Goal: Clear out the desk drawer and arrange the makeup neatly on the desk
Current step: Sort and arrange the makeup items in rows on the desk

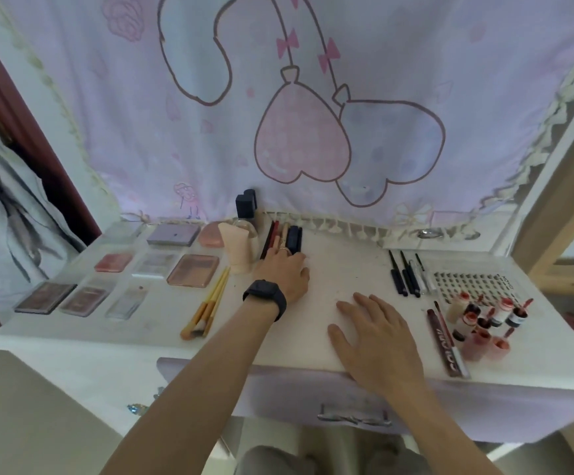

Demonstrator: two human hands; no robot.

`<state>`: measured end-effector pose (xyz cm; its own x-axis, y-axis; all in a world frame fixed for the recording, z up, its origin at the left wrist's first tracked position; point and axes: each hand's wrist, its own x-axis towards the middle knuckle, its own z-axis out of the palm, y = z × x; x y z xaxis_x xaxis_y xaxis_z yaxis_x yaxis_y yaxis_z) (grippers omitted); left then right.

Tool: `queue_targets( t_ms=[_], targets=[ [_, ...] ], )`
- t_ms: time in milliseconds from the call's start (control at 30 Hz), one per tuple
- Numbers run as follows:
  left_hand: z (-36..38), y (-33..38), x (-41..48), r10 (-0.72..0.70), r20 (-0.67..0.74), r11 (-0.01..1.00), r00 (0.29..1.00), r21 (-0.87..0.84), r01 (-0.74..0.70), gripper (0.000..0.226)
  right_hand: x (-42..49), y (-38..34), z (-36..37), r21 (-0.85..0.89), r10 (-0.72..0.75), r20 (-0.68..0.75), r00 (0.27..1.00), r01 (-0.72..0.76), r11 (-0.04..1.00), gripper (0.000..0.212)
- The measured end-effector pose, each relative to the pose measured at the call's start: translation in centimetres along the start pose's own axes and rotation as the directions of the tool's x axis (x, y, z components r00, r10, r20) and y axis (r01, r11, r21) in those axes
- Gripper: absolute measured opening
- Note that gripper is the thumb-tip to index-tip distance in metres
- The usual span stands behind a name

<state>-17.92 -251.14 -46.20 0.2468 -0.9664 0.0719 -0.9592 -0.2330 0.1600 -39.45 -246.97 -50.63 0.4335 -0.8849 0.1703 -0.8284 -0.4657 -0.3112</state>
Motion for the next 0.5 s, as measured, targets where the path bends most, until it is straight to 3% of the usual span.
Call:
queue_targets(
  t_ms=[100, 300, 500],
  targets=[
    [0.3, 0.1, 0.4, 0.034, -0.006, 0.997, 0.999, 0.074, -0.034, 0.038, -0.1, -0.2, -0.2, 0.004, -0.004, -0.004, 1.000, 0.004, 1.000, 0.061],
    [0.4, 1.0, -1.1, 0.015, -0.146, 0.987, 0.989, 0.159, 0.009, 0.032, -0.2, -0.2, 0.0, 0.039, 0.012, -0.017, 1.000, -0.012, 0.999, 0.061],
    [-0.1, 1.0, -4.4, -0.065, -0.112, 0.998, 0.992, -0.010, 0.064, 0.025, -0.4, -0.1, 0.1, 0.048, 0.010, -0.025, 1.000, -0.009, 0.999, 0.061]
  ],
)
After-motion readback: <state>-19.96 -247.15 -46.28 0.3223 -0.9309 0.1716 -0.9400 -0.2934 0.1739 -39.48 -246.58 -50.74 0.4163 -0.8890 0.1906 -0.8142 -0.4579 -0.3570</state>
